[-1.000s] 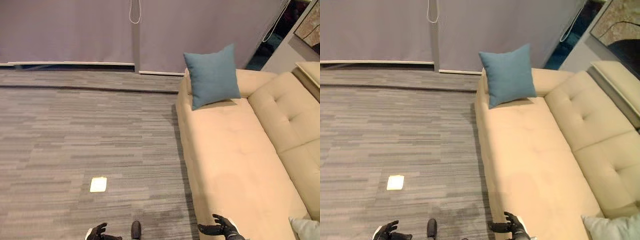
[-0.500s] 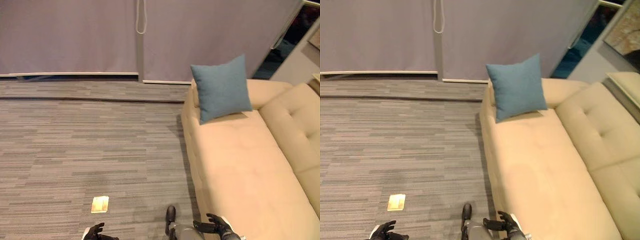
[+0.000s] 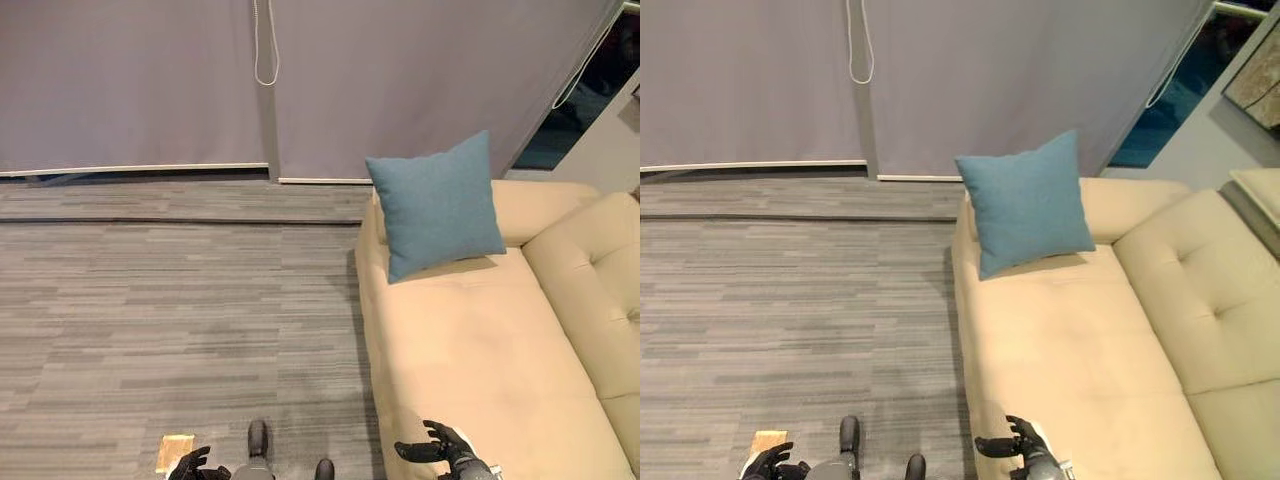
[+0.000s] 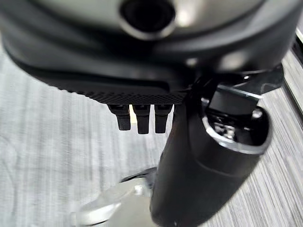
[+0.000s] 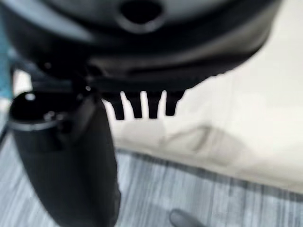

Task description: Pick up all the scattered cushions and arrange them neatly on the sofa.

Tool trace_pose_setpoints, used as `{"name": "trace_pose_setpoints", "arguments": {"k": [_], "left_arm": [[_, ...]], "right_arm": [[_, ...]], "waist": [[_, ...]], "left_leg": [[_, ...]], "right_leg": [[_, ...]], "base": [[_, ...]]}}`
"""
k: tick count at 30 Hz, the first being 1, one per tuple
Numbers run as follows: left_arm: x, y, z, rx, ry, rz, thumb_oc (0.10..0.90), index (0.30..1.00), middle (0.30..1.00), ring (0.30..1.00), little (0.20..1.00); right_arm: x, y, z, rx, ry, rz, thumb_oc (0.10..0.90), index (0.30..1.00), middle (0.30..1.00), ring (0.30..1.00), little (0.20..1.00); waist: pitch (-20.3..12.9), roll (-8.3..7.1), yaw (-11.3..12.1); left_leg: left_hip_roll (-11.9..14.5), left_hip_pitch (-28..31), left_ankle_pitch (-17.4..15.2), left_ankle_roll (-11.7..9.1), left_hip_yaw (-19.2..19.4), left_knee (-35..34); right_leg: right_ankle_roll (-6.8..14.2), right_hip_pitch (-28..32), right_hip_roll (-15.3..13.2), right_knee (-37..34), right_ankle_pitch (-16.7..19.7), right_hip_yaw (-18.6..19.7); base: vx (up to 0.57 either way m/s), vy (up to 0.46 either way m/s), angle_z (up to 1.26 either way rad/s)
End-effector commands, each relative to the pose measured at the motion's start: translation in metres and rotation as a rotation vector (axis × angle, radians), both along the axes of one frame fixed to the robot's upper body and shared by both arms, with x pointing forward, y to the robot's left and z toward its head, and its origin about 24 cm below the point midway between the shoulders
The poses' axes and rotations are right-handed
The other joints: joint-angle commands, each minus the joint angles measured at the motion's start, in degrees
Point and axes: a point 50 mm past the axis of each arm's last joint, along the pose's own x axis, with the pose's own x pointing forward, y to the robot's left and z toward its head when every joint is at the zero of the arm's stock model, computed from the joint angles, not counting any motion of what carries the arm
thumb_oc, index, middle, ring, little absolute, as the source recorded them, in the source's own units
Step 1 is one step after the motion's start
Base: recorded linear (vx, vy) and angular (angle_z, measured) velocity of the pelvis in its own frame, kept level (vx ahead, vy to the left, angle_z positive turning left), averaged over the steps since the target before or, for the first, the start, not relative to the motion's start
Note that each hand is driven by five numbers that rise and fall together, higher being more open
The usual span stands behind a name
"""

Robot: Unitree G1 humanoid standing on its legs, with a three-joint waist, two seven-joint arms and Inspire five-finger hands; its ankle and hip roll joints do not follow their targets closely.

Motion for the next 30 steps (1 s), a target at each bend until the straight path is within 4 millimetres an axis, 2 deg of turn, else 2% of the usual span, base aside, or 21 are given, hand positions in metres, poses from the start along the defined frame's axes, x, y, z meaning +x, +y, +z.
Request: {"name": "trace_pose_setpoints", "arguments": {"k": [1, 4, 5, 7, 8, 9, 10, 12, 13, 15, 18, 20, 24, 25, 26, 27, 28, 29, 30], "left_arm": [[0.001, 0.01, 0.005, 0.038, -0.023, -0.016, 0.8, 0.9, 0.9, 0.9, 0.9], [0.002, 0.011, 0.005, 0.04, -0.027, -0.01, 0.8, 0.9, 0.9, 0.9, 0.9], [0.004, 0.013, 0.006, 0.046, -0.034, -0.005, 0.8, 0.9, 0.9, 0.9, 0.9], [0.009, 0.016, 0.009, 0.054, -0.047, -0.002, 0.8, 0.9, 0.9, 0.9, 0.9], [0.009, 0.016, 0.009, 0.054, -0.047, -0.002, 0.8, 0.9, 0.9, 0.9, 0.9], [0.013, 0.018, 0.01, 0.062, -0.061, 0.002, 0.8, 0.9, 0.9, 0.9, 0.9], [0.016, 0.019, 0.012, 0.067, -0.072, 0.001, 0.8, 0.9, 0.9, 0.9, 0.9], [0.021, 0.02, 0.014, 0.073, -0.087, -0.001, 0.8, 0.9, 0.9, 0.9, 0.9], [0.021, 0.02, 0.014, 0.072, -0.087, -0.004, 0.8, 0.9, 0.9, 0.9, 0.9], [0.023, 0.018, 0.013, 0.067, -0.085, -0.017, 0.8, 0.9, 0.9, 0.9, 0.9], [0.021, 0.017, 0.012, 0.065, -0.067, -0.026, 0.8, 0.9, 0.9, 0.9, 0.9], [0.022, 0.016, 0.012, 0.063, -0.065, -0.031, 0.8, 0.9, 0.9, 0.9, 0.9], [0.018, 0.011, 0.009, 0.058, -0.05, -0.054, 0.8, 0.9, 0.9, 0.9, 0.9], [0.014, 0.009, 0.007, 0.049, -0.035, -0.059, 0.8, 0.9, 0.9, 0.9, 0.9], [0.014, 0.008, 0.006, 0.045, -0.034, -0.065, 0.8, 0.9, 0.9, 0.9, 0.9], [0.016, 0.007, 0.007, 0.043, -0.04, -0.073, 0.8, 0.9, 0.9, 0.9, 0.9], [0.023, 0.006, 0.009, 0.044, -0.061, -0.08, 0.8, 0.9, 0.9, 0.9, 0.9], [0.025, 0.006, 0.009, 0.039, -0.066, -0.077, 0.8, 0.9, 0.9, 0.9, 0.9], [0.024, 0.004, 0.009, 0.035, -0.066, -0.072, 0.8, 0.9, 0.9, 0.9, 0.9]], "right_arm": [[0.011, -0.004, 0.008, -0.022, -0.085, -0.002, 0.8, 0.9, 0.9, 0.9, 0.9], [0.014, -0.001, 0.008, -0.012, -0.09, -0.003, 0.8, 0.9, 0.9, 0.9, 0.9], [0.016, 0.001, 0.008, -0.006, -0.09, 0.0, 0.8, 0.9, 0.9, 0.9, 0.9], [0.021, 0.004, 0.01, 0.003, -0.104, 0.002, 0.8, 0.9, 0.9, 0.9, 0.9], [0.021, 0.004, 0.01, 0.003, -0.104, 0.002, 0.8, 0.9, 0.9, 0.9, 0.9], [0.024, 0.005, 0.011, 0.008, -0.116, 0.003, 0.8, 0.9, 0.9, 0.9, 0.9], [0.028, 0.006, 0.012, 0.01, -0.129, 0.004, 0.8, 0.9, 0.9, 0.9, 0.9], [0.031, 0.008, 0.014, 0.017, -0.15, -0.004, 0.8, 0.9, 0.9, 0.9, 0.9], [0.031, 0.008, 0.014, 0.017, -0.15, -0.003, 0.8, 0.9, 0.9, 0.9, 0.9], [0.028, 0.005, 0.013, 0.009, -0.138, -0.009, 0.8, 0.9, 0.9, 0.9, 0.9], [0.025, 0.001, 0.012, -0.003, -0.124, -0.02, 0.8, 0.9, 0.9, 0.9, 0.9], [0.023, 0.0, 0.012, -0.013, -0.111, -0.012, 0.8, 0.9, 0.9, 0.9, 0.9], [0.013, -0.003, 0.008, -0.013, -0.089, -0.026, 0.8, 0.9, 0.9, 0.9, 0.9], [0.008, -0.006, 0.007, -0.005, -0.084, -0.054, 0.8, 0.9, 0.9, 0.9, 0.9], [0.007, -0.006, 0.007, 0.0, -0.086, -0.064, 0.8, 0.9, 0.9, 0.9, 0.9], [0.008, -0.01, 0.008, -0.012, -0.083, -0.063, 0.8, 0.9, 0.9, 0.9, 0.9], [0.012, -0.012, 0.01, -0.015, -0.1, -0.073, 0.8, 0.9, 0.9, 0.9, 0.9], [0.012, -0.013, 0.01, -0.014, -0.097, -0.076, 0.8, 0.9, 0.9, 0.9, 0.9], [0.012, -0.016, 0.011, -0.027, -0.092, -0.072, 0.8, 0.9, 0.9, 0.9, 0.9]], "waist": [[-1.5, -0.91, 0.7], [-2.3, -0.94, 0.8], [-2.1, -0.89, 0.9], [-1.7, -0.72, 0.5], [-1.8, -0.66, 0.5], [-1.2, -0.32, 0.0], [-0.7, 0.24, -0.4], [-0.4, 1.41, -1.2], [-0.4, 1.82, -1.6], [-0.5, 2.22, -2.6], [-0.2, 1.8, -3.7], [0.2, 1.56, -4.2], [-1.0, 0.64, -4.9], [-1.8, 0.42, -5.4], [-2.1, 0.44, -5.6], [-1.7, -0.4, -5.2], [-1.2, -1.83, -4.5], [-1.2, -2.08, -4.2], [-1.3, -2.81, -3.2]], "left_leg": [[-2.9, 2.6, -3.4, 3.5, 1.3, 7.1], [-4.2, 4.9, -5.5, 5.2, 1.8, 7.1], [-4.7, 6.0, -6.5, 6.0, 2.1, 7.3], [-5.2, 7.8, -7.7, 7.4, 2.3, 7.1], [-5.2, 7.6, -7.6, 7.4, 2.3, 7.1], [-5.2, 8.2, -7.9, 8.0, 2.1, 7.1], [-5.0, 8.7, -8.2, 8.5, 2.1, 7.1], [-4.7, 11.0, -8.9, 8.7, 2.8, 5.5], [-4.7, 12.2, -9.1, 8.7, 3.0, 4.7], [-5.2, 14.7, -9.7, 8.2, 2.4, 2.6], [-5.7, 16.6, -10.9, 7.4, 2.2, 2.2], [-6.0, 17.8, -12.0, 6.9, 2.1, 2.8], [-6.9, 19.5, -15.7, 6.5, 0.9, 5.9], [-6.2, 19.5, -16.3, 4.7, 1.7, 9.6], [-5.3, 19.5, -15.6, 3.2, 2.3, 12.6], [-4.2, 15.5, -12.5, 1.3, 2.3, 23.4], [-3.9, 11.0, -10.2, 1.2, 2.4, 29.9], [-3.4, 9.9, -11.1, 1.9, 2.8, 30.0], [-2.4, 7.6, -14.5, 3.4, 2.4, 25.1]], "right_leg": [[8.8, 0.2, -4.9, 6.0, -3.8, -0.2], [10.2, -0.7, -5.9, 11.4, -3.4, 1.0], [11.1, -1.8, -6.8, 15.0, -2.5, 0.8], [13.1, -5.9, -8.2, 23.4, 2.2, 1.0], [13.1, -6.1, -8.1, 23.3, 2.3, 1.0], [13.8, -8.1, -8.4, 27.1, 4.7, 0.9], [13.9, -9.9, -8.6, 30.5, 5.6, 0.6], [13.7, -12.8, -9.7, 34.0, 5.6, -1.4], [13.3, -13.6, -10.4, 33.2, 5.2, -2.8], [12.2, -14.9, -10.9, 26.0, 2.9, -6.0], [12.2, -17.0, -11.1, 16.8, 3.7, -9.6], [12.7, -18.0, -11.2, 13.5, 5.2, -11.6], [11.3, -14.9, -9.3, 11.1, 4.0, -8.8], [10.2, -12.8, -8.6, 10.0, 3.1, -9.0], [9.5, -11.4, -7.6, 9.2, 2.6, -8.7], [8.4, -9.2, -7.1, 7.9, 2.4, -7.8], [7.5, -7.9, -7.2, 6.7, 2.2, -6.9], [7.4, -7.3, -7.0, 6.3, 1.9, -6.5], [8.1, -5.5, -7.1, 5.3, 0.7, -4.5]], "base": [[0.35, 0.221, -0.42], [0.29, 0.206, -0.44], [0.22, 0.193, -0.42], [0.16, 0.151, -0.33], [0.09, 0.098, -0.22], [0.09, 0.101, 0.02], [0.15, 0.161, 0.17], [0.19, 0.156, 0.14], [0.36, 0.137, -0.12], [0.38, 0.076, -0.25], [0.26, 0.001, -0.05], [0.26, -0.022, 0.05], [0.3, -0.052, 0.21], [0.38, -0.119, 0.48], [0.38, -0.169, 0.42], [0.27, -0.173, 0.41], [0.21, -0.141, 0.0], [0.32, -0.033, -0.42], [0.32, 0.056, -0.84]]}}
